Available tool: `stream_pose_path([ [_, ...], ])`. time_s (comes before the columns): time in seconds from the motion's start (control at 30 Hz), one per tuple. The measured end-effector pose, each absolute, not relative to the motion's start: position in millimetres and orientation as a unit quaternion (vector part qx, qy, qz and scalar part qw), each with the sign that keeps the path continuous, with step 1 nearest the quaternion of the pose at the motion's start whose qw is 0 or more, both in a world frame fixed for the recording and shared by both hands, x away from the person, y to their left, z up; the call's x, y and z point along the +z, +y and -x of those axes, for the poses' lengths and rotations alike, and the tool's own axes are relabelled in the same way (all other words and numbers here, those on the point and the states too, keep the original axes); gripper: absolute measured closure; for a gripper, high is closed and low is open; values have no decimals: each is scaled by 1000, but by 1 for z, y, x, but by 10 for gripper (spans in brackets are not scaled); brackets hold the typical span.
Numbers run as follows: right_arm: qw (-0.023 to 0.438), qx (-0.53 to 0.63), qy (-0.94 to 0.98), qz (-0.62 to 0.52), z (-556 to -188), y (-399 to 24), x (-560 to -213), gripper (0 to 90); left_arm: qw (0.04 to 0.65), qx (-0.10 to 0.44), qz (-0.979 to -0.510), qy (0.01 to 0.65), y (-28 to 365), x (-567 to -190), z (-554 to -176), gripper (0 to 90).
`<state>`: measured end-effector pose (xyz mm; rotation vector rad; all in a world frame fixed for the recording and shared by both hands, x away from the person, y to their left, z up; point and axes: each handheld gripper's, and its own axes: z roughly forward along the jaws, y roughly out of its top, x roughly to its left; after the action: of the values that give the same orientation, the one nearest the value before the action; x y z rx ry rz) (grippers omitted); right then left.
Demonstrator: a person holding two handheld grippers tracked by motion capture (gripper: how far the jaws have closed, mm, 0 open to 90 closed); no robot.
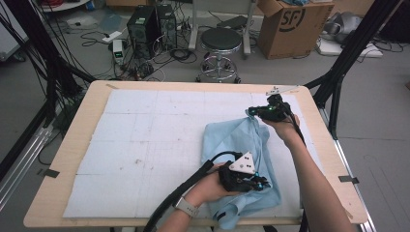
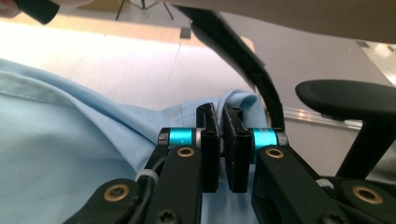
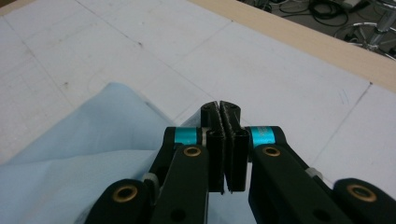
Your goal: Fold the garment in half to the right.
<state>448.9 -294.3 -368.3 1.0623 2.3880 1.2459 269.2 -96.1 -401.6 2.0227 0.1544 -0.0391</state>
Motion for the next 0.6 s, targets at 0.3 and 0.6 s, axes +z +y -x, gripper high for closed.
stream_pose_path([
  [0.3,128,401,818,-393,-455,-306,-393,891,516,-42,-852,79,-107,-413,-276,861],
  [0.6,124,376,815,-423,-456,-311,-407,891,508,-45,-856,85,-112,-418,-277,859],
])
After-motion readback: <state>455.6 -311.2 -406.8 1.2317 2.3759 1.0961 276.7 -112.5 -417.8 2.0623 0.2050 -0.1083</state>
